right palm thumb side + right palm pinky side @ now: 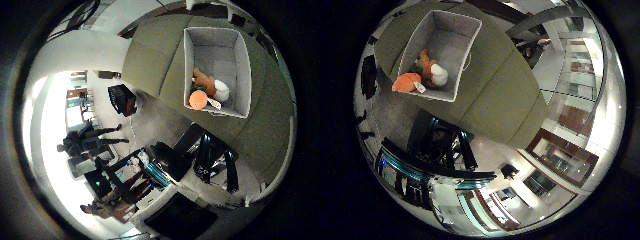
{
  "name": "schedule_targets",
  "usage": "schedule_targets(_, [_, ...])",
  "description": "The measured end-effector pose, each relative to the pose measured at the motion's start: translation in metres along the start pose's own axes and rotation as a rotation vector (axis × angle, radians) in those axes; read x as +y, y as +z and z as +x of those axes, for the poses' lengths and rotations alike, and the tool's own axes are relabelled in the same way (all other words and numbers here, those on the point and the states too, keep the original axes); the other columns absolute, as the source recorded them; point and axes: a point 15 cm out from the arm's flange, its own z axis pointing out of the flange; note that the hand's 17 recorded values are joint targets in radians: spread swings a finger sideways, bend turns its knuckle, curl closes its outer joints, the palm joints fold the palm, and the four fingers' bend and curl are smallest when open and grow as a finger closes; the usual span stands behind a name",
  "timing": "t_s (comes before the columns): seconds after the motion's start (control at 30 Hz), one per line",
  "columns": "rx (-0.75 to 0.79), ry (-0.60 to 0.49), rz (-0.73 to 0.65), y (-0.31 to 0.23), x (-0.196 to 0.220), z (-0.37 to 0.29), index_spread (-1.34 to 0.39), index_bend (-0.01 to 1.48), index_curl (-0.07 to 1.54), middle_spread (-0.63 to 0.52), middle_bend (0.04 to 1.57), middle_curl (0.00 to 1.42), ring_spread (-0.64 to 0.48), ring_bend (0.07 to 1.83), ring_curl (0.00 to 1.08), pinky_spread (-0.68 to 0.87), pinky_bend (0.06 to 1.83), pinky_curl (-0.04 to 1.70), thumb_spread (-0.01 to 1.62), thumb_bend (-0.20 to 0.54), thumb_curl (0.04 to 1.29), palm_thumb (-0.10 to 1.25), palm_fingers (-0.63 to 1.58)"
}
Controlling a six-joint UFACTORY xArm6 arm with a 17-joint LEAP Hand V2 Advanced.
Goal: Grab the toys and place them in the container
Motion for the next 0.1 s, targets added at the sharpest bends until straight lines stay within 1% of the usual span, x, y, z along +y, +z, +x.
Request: schedule_targets(0.1, [0.001,0.003,0.014,-0.0014,-0.0032,0.0018,-0.29,0.17,0.33,0.09,0.38,0.36,0.17,0.53,0.27,0.31,0.60,0.18,1.06,-0.021,0.28,0.44,0.26])
